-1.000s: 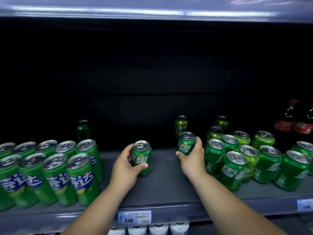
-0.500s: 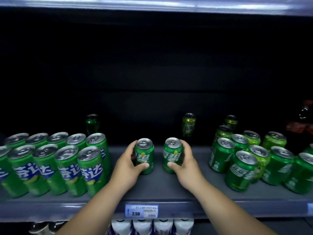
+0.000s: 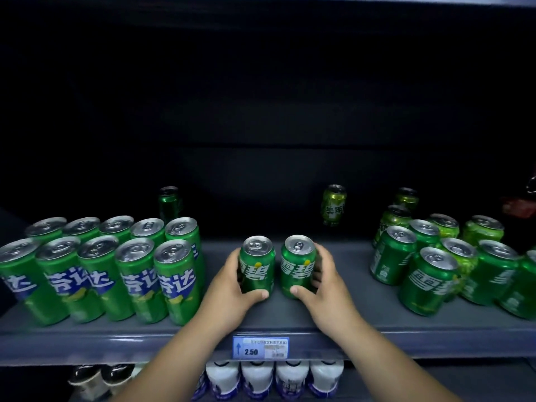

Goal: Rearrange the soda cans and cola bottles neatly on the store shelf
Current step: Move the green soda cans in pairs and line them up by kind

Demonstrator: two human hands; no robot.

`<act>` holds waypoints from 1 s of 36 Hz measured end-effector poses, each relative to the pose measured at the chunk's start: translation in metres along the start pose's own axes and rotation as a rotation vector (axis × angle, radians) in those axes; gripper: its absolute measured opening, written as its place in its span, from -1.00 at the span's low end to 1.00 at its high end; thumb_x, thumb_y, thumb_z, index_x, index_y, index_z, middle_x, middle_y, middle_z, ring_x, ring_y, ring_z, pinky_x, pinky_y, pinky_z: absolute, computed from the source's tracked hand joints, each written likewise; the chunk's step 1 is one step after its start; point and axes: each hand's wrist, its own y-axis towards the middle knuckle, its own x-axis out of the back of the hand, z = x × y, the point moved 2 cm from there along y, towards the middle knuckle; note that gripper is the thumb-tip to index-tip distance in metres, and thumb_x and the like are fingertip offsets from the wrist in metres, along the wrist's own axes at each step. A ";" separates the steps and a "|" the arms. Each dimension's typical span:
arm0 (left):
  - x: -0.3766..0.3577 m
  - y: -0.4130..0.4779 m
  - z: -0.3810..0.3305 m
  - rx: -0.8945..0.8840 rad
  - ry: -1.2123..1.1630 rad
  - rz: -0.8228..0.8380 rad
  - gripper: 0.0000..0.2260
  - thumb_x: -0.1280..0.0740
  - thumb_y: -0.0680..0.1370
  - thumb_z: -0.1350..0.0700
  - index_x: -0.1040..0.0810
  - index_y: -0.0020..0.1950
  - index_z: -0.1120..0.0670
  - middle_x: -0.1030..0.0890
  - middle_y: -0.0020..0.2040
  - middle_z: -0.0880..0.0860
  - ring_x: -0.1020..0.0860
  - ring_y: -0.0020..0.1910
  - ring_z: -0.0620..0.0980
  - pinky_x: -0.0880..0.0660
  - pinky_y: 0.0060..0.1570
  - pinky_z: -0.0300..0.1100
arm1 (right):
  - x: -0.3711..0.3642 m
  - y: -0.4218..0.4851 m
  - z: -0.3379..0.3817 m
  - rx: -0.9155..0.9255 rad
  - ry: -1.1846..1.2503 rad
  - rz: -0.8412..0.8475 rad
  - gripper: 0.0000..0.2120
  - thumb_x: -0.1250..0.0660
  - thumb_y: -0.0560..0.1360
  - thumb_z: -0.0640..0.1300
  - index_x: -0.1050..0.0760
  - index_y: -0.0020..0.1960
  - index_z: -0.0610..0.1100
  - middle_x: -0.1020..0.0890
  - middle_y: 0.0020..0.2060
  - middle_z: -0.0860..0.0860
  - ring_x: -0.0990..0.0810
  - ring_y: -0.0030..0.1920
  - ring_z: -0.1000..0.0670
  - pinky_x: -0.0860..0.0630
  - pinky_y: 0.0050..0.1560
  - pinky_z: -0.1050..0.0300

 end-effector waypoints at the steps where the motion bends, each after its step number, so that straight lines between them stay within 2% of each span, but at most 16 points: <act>1: 0.000 0.000 0.000 0.000 0.015 -0.009 -0.26 -0.59 0.22 -0.02 -0.29 0.24 -0.43 -0.58 0.16 -0.26 -0.55 0.16 -0.26 -0.51 0.24 -0.04 | 0.000 0.000 -0.001 -0.009 0.000 -0.003 -0.16 -0.55 0.40 -0.13 -0.13 0.46 0.25 -0.47 0.36 0.18 -0.46 0.36 0.13 -0.45 0.40 -0.03; 4: -0.002 0.000 0.002 0.005 0.042 -0.035 -0.29 -0.58 0.22 -0.05 -0.28 0.22 -0.39 -0.59 0.15 -0.24 -0.56 0.15 -0.22 -0.52 0.21 -0.04 | -0.001 0.002 -0.002 -0.024 0.001 0.023 -0.27 -0.54 0.42 -0.16 -0.22 0.43 0.15 -0.50 0.31 0.19 -0.49 0.33 0.16 -0.46 0.39 -0.02; 7: -0.002 0.002 0.002 0.005 0.069 -0.070 -0.30 -0.59 0.27 0.01 -0.29 0.26 -0.30 -0.59 0.16 -0.20 -0.56 0.15 -0.18 -0.52 0.20 -0.04 | -0.002 0.005 0.002 -0.004 -0.059 0.009 -0.31 -0.52 0.43 -0.09 -0.26 0.42 0.23 -0.55 0.27 0.18 -0.52 0.29 0.16 -0.49 0.35 -0.01; 10: -0.003 0.007 -0.001 0.018 0.105 -0.098 -0.30 -0.60 0.30 0.03 -0.30 0.30 -0.22 -0.60 0.17 -0.16 -0.56 0.16 -0.13 -0.51 0.19 -0.08 | -0.007 0.004 0.007 0.008 -0.141 -0.003 -0.31 -0.47 0.46 -0.04 -0.21 0.45 0.24 -0.57 0.27 0.14 -0.55 0.27 0.09 -0.52 0.29 -0.01; 13: -0.005 0.007 -0.006 0.014 0.139 -0.100 -0.30 -0.59 0.33 0.03 -0.30 0.34 -0.16 -0.59 0.18 -0.15 -0.55 0.15 -0.12 -0.45 0.11 -0.20 | -0.010 0.003 0.011 0.011 -0.217 0.029 -0.30 -0.37 0.54 -0.05 -0.06 0.53 0.21 -0.56 0.31 0.10 -0.56 0.27 0.02 -0.53 0.23 -0.01; 16: -0.006 0.005 -0.006 0.009 0.139 -0.074 -0.27 -0.58 0.33 0.04 -0.27 0.38 -0.16 -0.56 0.17 -0.19 -0.52 0.13 -0.17 -0.41 0.08 -0.27 | -0.010 0.002 0.012 0.018 -0.226 0.024 -0.30 -0.36 0.54 -0.05 -0.06 0.53 0.20 -0.50 0.37 0.10 -0.50 0.33 0.03 -0.48 0.28 0.00; 19: -0.004 0.006 -0.001 0.026 0.119 -0.056 -0.27 -0.56 0.34 0.08 -0.24 0.37 -0.24 -0.58 0.21 -0.17 -0.56 0.19 -0.14 -0.49 0.22 -0.12 | -0.010 0.002 0.014 0.034 -0.237 -0.025 -0.31 -0.46 0.46 0.01 -0.17 0.47 0.17 -0.49 0.34 0.13 -0.47 0.32 0.08 -0.46 0.31 0.02; 23: -0.003 0.005 0.000 0.028 0.112 -0.057 -0.30 -0.54 0.36 0.10 -0.25 0.35 -0.25 -0.59 0.24 -0.14 -0.56 0.21 -0.12 -0.50 0.25 -0.01 | -0.011 0.003 0.013 0.021 -0.252 -0.019 -0.37 -0.41 0.52 -0.02 -0.16 0.46 0.19 -0.54 0.30 0.12 -0.53 0.28 0.06 -0.51 0.24 0.03; 27: -0.004 0.006 0.001 0.016 0.118 -0.063 -0.30 -0.55 0.34 0.09 -0.28 0.33 -0.27 -0.60 0.19 -0.15 -0.58 0.17 -0.15 -0.52 0.21 -0.04 | -0.009 0.000 0.014 0.030 -0.245 -0.013 -0.29 -0.40 0.52 -0.03 -0.09 0.51 0.21 -0.51 0.34 0.14 -0.51 0.31 0.07 -0.50 0.26 0.04; 33: -0.003 0.009 0.000 -0.002 0.131 -0.076 -0.33 -0.56 0.33 0.09 -0.33 0.32 -0.24 -0.61 0.16 -0.15 -0.58 0.14 -0.14 -0.51 0.15 -0.15 | -0.009 0.002 0.015 0.026 -0.241 -0.027 -0.26 -0.41 0.50 0.00 -0.06 0.51 0.26 -0.57 0.29 0.12 -0.56 0.26 0.05 -0.53 0.20 0.03; 36: -0.002 0.006 -0.004 -0.026 0.141 -0.099 -0.25 -0.59 0.31 0.09 -0.31 0.39 -0.20 -0.56 0.21 -0.16 -0.54 0.20 -0.13 -0.44 0.13 -0.25 | -0.009 0.000 0.015 0.026 -0.248 -0.006 -0.20 -0.39 0.52 0.00 0.05 0.55 0.28 -0.55 0.33 0.10 -0.54 0.30 0.04 -0.52 0.23 0.03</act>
